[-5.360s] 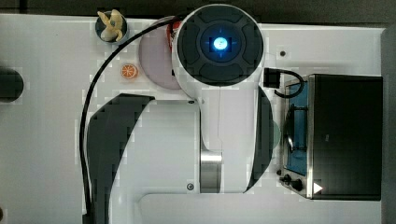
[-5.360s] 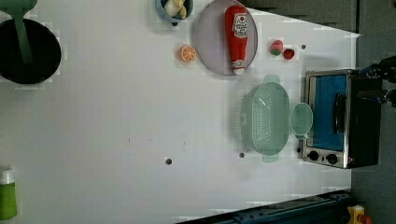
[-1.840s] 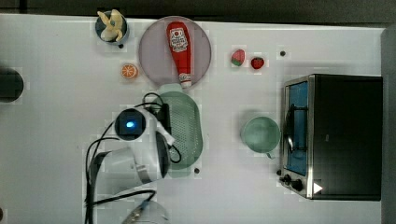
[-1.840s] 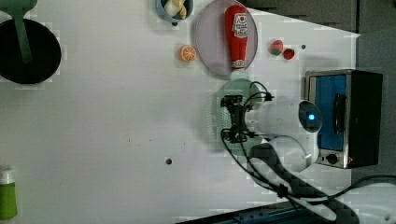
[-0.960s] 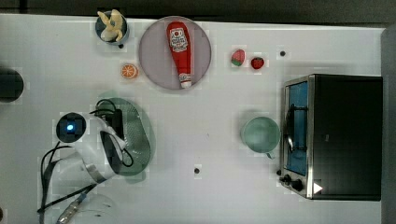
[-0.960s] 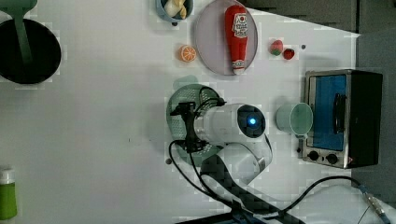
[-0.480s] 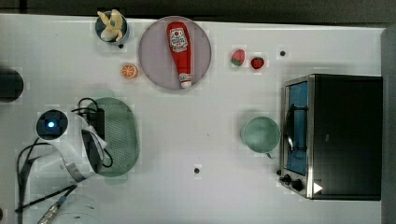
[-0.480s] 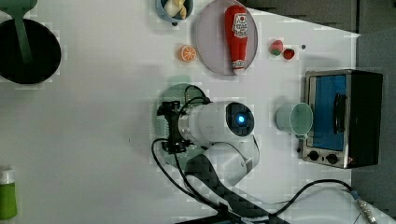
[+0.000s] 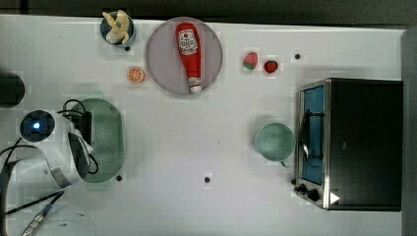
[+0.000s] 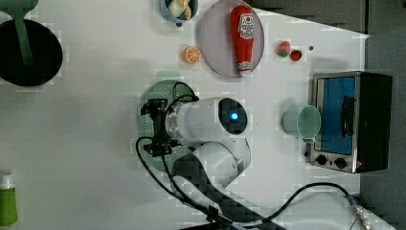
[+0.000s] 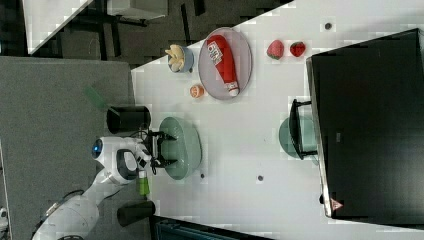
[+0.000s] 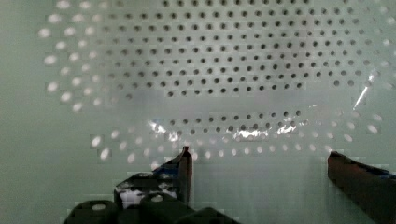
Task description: Drag strainer right to left.
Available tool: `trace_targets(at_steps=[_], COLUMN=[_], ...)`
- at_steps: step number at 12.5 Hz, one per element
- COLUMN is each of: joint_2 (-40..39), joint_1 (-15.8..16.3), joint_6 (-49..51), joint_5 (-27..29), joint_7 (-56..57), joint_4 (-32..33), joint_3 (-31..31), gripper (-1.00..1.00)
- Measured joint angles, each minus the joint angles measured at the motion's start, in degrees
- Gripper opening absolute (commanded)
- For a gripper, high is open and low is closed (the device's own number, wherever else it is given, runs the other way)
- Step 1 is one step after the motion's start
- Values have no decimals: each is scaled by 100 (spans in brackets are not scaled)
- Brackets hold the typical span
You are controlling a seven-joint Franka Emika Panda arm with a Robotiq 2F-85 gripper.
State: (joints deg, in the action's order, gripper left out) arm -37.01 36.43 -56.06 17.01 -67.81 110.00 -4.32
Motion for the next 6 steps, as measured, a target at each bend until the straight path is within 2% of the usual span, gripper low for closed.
trace_targets(at_steps=[6], joint_2=[-207], joint_1=[336], joint_6=[-213], joint_5=[-11], joint_7=[-285], joint_4=[-297], joint_3=[95], gripper=[100])
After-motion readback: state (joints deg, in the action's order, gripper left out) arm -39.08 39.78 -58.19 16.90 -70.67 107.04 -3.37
